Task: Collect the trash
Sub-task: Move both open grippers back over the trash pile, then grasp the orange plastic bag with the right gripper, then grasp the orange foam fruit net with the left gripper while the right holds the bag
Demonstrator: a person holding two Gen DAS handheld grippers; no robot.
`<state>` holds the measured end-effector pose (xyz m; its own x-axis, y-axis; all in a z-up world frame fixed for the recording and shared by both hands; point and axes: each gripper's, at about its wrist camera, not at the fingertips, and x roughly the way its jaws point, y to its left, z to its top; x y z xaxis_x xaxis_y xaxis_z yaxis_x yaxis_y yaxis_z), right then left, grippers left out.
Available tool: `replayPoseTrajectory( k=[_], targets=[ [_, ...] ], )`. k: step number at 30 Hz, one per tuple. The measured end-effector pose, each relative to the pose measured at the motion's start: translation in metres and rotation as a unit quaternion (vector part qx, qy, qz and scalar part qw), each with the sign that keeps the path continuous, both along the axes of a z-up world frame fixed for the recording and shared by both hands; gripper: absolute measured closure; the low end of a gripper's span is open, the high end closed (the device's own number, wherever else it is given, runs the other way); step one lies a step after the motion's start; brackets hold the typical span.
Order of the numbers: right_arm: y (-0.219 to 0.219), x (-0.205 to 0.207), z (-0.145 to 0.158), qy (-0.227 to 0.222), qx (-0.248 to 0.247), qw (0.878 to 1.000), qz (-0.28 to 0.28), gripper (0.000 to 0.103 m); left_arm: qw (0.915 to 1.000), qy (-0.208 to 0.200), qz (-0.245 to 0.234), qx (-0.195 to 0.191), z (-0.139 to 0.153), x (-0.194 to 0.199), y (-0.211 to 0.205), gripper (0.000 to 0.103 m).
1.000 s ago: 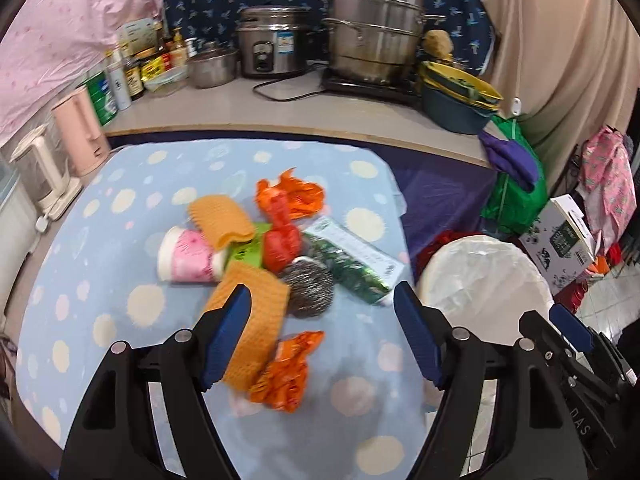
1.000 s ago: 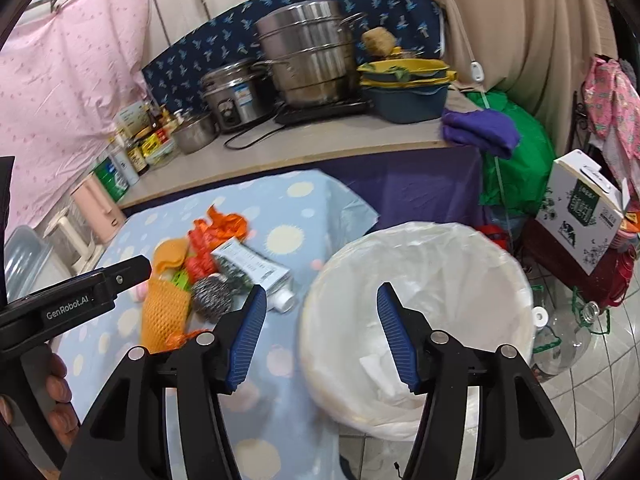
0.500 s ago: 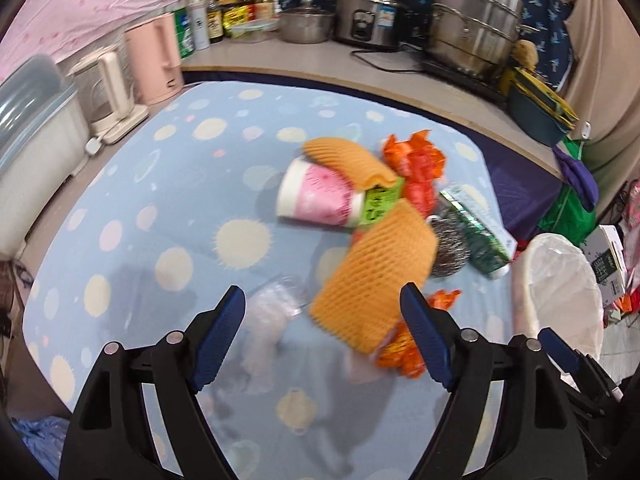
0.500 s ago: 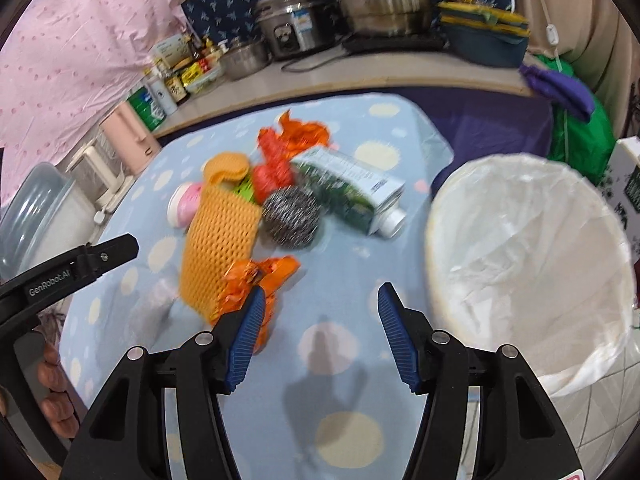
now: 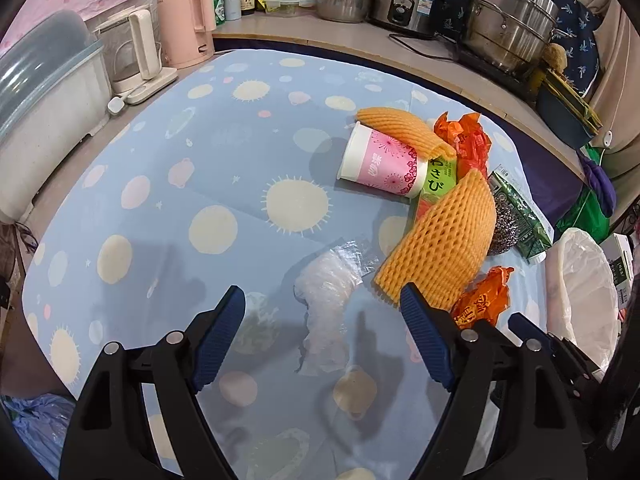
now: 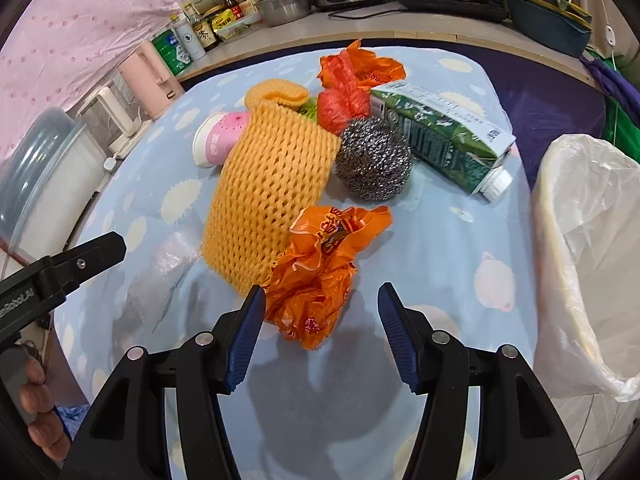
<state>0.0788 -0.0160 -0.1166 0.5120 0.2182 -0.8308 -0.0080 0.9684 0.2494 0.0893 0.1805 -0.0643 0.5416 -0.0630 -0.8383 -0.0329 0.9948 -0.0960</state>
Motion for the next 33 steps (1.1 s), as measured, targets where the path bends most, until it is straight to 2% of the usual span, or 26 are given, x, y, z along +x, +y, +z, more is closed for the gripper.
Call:
replayPoseTrajectory(
  k=[4,7,9,15,20,26,33],
  targets=[
    [0.002,0.006,-0.010,0.014,0.002,1.000,0.005,0.047,1.0000,0.001,-0.002,-0.002,-0.001,0.002,0.000,0.027],
    [0.001,0.006,-0.014,0.018,0.011,1.000,0.009,0.055,1.0000,0.003,-0.005,-0.004,-0.003,0.004,-0.001,0.027],
    [0.002,0.006,-0.014,0.016,0.015,1.000,0.017,0.064,1.0000,0.004,-0.007,-0.005,-0.005,0.006,-0.003,0.027],
    [0.005,0.003,-0.010,0.007,0.005,1.000,0.029,0.072,0.9997,0.010,-0.019,-0.005,-0.010,0.009,-0.014,0.027],
    [-0.003,-0.003,0.000,-0.007,0.001,1.000,0.024,0.073,0.9993,0.010,-0.037,-0.003,-0.012,0.012,-0.029,0.026],
    [-0.029,-0.012,0.015,-0.021,0.005,1.000,-0.008,0.073,0.9975,-0.001,-0.069,-0.015,-0.013,0.022,-0.049,0.015],
    [-0.061,-0.024,0.029,-0.033,0.009,0.998,-0.048,0.073,0.9955,0.000,-0.094,-0.015,-0.024,0.042,-0.071,0.014]
  ],
)
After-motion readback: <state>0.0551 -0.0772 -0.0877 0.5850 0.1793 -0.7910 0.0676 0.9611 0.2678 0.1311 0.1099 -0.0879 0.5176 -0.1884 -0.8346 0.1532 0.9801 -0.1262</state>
